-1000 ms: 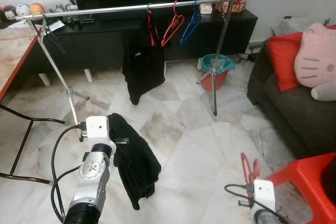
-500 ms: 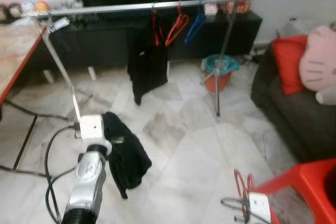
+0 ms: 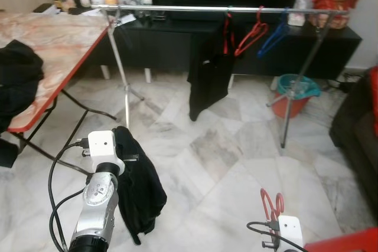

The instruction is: Hang hanger

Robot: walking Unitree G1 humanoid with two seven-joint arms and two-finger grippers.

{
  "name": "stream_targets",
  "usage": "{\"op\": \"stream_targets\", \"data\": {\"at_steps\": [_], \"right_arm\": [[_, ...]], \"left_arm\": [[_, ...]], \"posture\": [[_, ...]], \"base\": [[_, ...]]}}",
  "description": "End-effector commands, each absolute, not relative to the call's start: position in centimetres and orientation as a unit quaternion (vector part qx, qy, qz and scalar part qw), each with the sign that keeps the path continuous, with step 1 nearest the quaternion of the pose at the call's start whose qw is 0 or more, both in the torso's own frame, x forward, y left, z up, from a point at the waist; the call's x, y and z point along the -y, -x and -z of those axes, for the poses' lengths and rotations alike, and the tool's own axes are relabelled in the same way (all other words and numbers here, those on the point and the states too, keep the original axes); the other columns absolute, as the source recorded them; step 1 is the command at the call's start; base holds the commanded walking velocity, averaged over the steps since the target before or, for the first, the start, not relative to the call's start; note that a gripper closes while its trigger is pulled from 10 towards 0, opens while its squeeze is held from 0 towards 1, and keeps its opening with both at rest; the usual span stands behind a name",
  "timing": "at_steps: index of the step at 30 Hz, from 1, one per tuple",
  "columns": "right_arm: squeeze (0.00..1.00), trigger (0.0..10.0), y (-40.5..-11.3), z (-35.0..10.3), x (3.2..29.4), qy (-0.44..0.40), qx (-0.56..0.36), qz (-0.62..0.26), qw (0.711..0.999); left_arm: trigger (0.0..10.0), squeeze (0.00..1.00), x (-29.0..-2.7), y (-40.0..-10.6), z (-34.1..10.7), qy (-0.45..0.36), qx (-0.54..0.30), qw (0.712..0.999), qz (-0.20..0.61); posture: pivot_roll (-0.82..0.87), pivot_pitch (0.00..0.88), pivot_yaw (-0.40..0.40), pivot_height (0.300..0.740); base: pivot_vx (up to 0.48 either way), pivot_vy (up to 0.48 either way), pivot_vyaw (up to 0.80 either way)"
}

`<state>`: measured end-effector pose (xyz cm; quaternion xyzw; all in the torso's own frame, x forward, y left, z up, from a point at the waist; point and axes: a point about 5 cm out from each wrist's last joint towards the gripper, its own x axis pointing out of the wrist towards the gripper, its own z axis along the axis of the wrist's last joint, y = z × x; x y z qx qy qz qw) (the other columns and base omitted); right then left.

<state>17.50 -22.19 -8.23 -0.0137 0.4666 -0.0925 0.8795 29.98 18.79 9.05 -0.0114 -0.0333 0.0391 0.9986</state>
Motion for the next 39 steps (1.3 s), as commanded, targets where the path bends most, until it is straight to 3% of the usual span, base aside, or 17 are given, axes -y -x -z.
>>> {"op": "stream_targets", "data": {"at_steps": [1, 18, 25, 39], "right_arm": [[0.0, 10.0, -17.77, 8.08, 22.3, 0.013, -0.465, 0.092, 0.88], [0.0, 10.0, -17.94, 8.05, 22.12, -0.005, -0.464, 0.091, 0.881], [0.0, 10.0, -18.02, 8.05, 21.92, 0.002, -0.465, 0.077, 0.882], [0.0, 10.0, -18.15, 8.02, 21.72, -0.015, -0.459, 0.08, 0.885]], "left_arm": [[10.0, 0.0, -18.66, -30.24, -9.86, 0.004, 0.05, 0.998, -0.037], [10.0, 0.0, -18.53, -30.22, -9.8, 0.0, 0.043, 0.999, -0.029], [10.0, 0.0, -18.46, -30.24, -9.76, -0.001, 0.043, 0.999, -0.026], [10.0, 0.0, -18.46, -30.34, -9.79, -0.005, 0.043, 0.999, -0.023]], "posture": [[0.13, 0.0, -0.012, 0.74], [0.12, 0.0, 0.0, 0.74], [0.12, 0.0, 0.0, 0.74], [0.12, 0.0, 0.005, 0.74]], "base": [[0.0, 0.0, 0.8], [0.0, 0.0, 0.03], [0.0, 0.241, 0.46], [0.0, 0.212, 0.0]]}}
